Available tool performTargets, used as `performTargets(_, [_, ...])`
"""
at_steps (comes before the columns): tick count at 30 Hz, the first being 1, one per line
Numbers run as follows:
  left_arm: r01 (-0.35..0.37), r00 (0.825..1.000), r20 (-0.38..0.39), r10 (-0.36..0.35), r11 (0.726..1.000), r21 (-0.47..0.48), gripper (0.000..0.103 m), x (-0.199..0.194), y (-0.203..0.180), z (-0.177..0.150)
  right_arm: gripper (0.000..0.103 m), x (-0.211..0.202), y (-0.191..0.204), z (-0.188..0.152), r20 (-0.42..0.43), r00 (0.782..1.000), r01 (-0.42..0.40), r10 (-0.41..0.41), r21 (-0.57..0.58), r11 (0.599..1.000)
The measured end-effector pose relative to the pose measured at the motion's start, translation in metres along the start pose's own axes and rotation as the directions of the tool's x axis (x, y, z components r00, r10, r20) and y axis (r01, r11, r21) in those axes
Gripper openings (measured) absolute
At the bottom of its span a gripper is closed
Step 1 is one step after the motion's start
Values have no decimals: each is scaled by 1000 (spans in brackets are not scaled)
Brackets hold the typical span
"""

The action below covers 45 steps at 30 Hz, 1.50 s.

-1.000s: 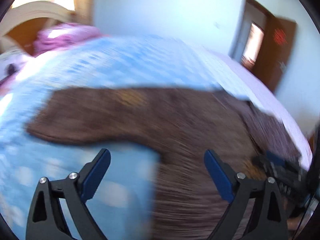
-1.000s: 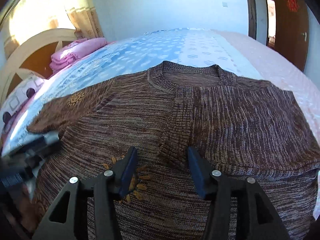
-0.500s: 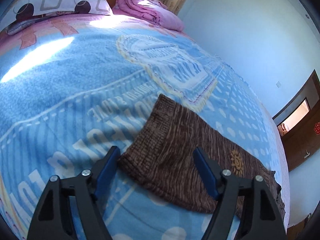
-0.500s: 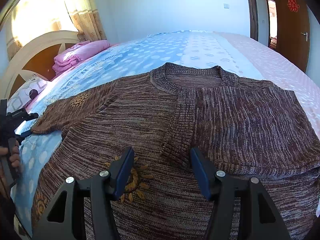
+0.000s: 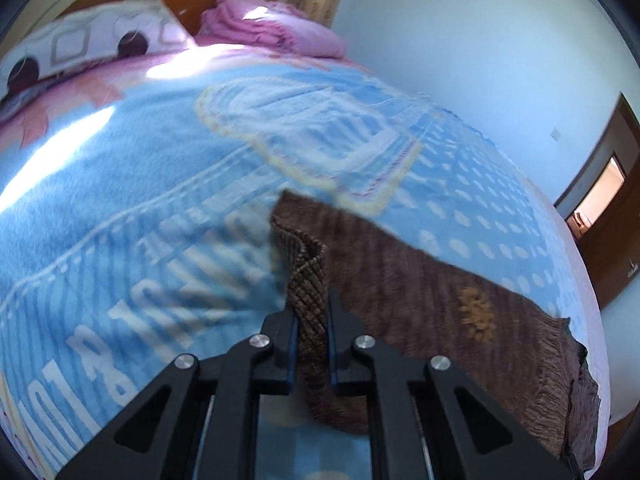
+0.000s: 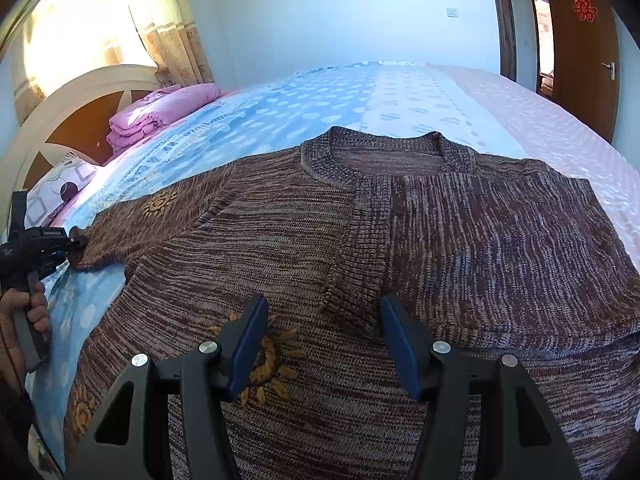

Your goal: Fold small clothes

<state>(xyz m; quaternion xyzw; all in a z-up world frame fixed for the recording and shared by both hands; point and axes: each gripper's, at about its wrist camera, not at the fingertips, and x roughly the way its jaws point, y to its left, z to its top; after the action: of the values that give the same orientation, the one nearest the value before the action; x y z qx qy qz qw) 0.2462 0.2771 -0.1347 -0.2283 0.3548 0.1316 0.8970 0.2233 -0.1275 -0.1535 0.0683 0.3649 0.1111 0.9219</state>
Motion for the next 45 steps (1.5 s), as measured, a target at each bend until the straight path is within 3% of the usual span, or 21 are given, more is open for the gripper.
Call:
performTargets(3, [58,996,62,-64,994,93,11,-23,-42,2,60,0,-1,0,2,1000,-4,4,4,1000])
performTargets(6, [153,979,98,-180,961,230,11,-52,-100,-8,60,-1,-4,-1,10,1000,-21,21,19,1000])
performTargets(9, [278,948,49,-314,893,353,11,-71,-158,-34,60,-2,-9,-1,16,999,-43,42,40,998])
performTargets(11, [336,931,-15,-364,842,422,11,-71,-194,-62,60,-2,-10,-1,20,999,-50,49,49,998])
performTargets(14, [356,932,-105,-348,814,458,11,-51,-220,-96,60,-2,-11,-1,23,998,-58,57,57,997])
performTargets(19, [364,928,-247,-278,810,459,16,-19,-220,-128,60,-2,-12,-2,25,998,-62,60,59,996])
performTargets(20, [378,922,-264,-283,806,456,25,-21,-215,-129,60,-2,-12,-2,25,998,-63,61,60,996])
performTargets(21, [397,914,-277,-298,800,449,45,-26,-208,-128,60,-2,-12,-2,24,998,-64,63,61,996])
performTargets(22, [404,911,-273,-309,801,442,57,-33,-200,-127,60,-2,-12,-1,24,998,-66,64,63,996])
performTargets(23, [386,921,-230,-314,818,427,80,-43,-186,-123,60,-2,-12,-1,23,998,-65,64,63,996])
performTargets(24, [361,932,-185,-311,836,414,88,-50,-176,-121,60,-1,-12,-1,21,998,-62,61,62,996])
performTargets(27, [269,963,-77,-258,896,353,88,-59,-140,-114,60,1,-7,2,1,999,-37,37,44,998])
performTargets(29, [219,976,-55,-212,928,300,88,-54,-118,-114,60,2,-2,7,-17,1000,-14,15,33,999])
performTargets(31, [220,975,-80,-207,948,230,86,-42,-103,-117,60,-7,6,17,11,999,-40,40,29,999])
performTargets(33, [259,966,-67,-251,954,151,88,-43,-94,-115,60,-19,25,29,72,995,-76,76,-10,997])
performTargets(35, [250,968,-67,-243,958,139,88,-41,-96,-115,60,-21,51,45,84,993,-81,88,-84,993])
performTargets(38, [230,973,-55,-224,958,169,88,-42,-99,-118,60,5,85,64,28,994,-98,105,-191,977])
performTargets(40, [262,965,-52,-257,955,141,88,-43,-89,-117,60,31,102,67,-38,994,-105,98,-264,959])
performTargets(42, [295,956,-48,-291,949,108,88,-45,-79,-117,59,64,110,64,-142,989,-78,35,-311,947])
performTargets(44, [284,959,-48,-281,951,119,88,-45,-82,-117,35,82,109,61,-195,981,-69,8,-310,948])
performTargets(45, [275,961,-49,-271,953,129,89,-43,-84,-118,30,79,106,62,-172,985,-71,21,-290,954])
